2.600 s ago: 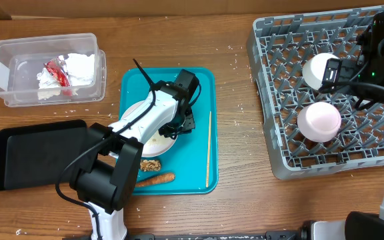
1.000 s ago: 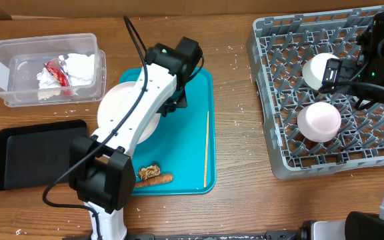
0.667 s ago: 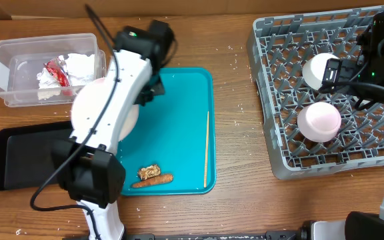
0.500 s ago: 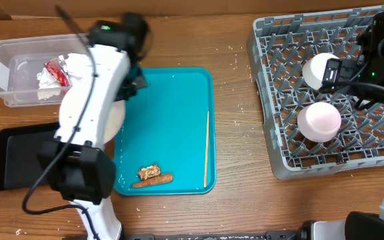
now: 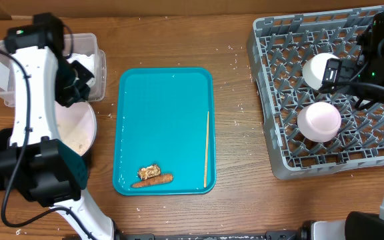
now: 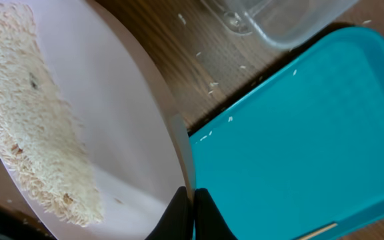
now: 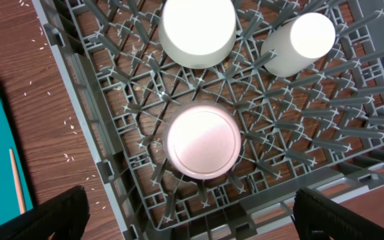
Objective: Sort waste into correct bins and load items into the dishwasher
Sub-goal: 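Lift the rice plate with the left gripper and carry it left, then tilt the plate over the black tray to pour out the rice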
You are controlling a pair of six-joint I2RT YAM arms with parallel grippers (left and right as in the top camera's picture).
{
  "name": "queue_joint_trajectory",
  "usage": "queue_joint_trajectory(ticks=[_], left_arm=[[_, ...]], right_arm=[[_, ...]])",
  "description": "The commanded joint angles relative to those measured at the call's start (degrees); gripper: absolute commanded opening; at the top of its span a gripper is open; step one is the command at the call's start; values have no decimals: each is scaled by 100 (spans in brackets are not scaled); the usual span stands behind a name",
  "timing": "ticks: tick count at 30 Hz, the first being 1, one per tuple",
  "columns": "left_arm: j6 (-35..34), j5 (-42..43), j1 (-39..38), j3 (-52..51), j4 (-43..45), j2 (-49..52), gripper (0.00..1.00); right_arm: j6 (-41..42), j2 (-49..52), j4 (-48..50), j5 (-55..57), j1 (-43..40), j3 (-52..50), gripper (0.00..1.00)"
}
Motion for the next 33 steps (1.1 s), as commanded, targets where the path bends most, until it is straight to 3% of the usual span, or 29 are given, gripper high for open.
queue_joint_trajectory(ticks=[1, 9, 13, 33], left_arm=[[354, 592, 365, 138, 109, 46, 4], [649, 1143, 1093, 122, 431, 48, 4], [863, 1810, 1440, 44, 577, 48, 4], [1377, 3888, 2625, -520, 551, 48, 4]], right_arm=[[-2, -20, 24, 42, -17, 44, 100], [-2, -20, 24, 42, -17, 46, 100], [-2, -20, 24, 42, -17, 44, 100], [-2, -20, 24, 42, -17, 46, 100]])
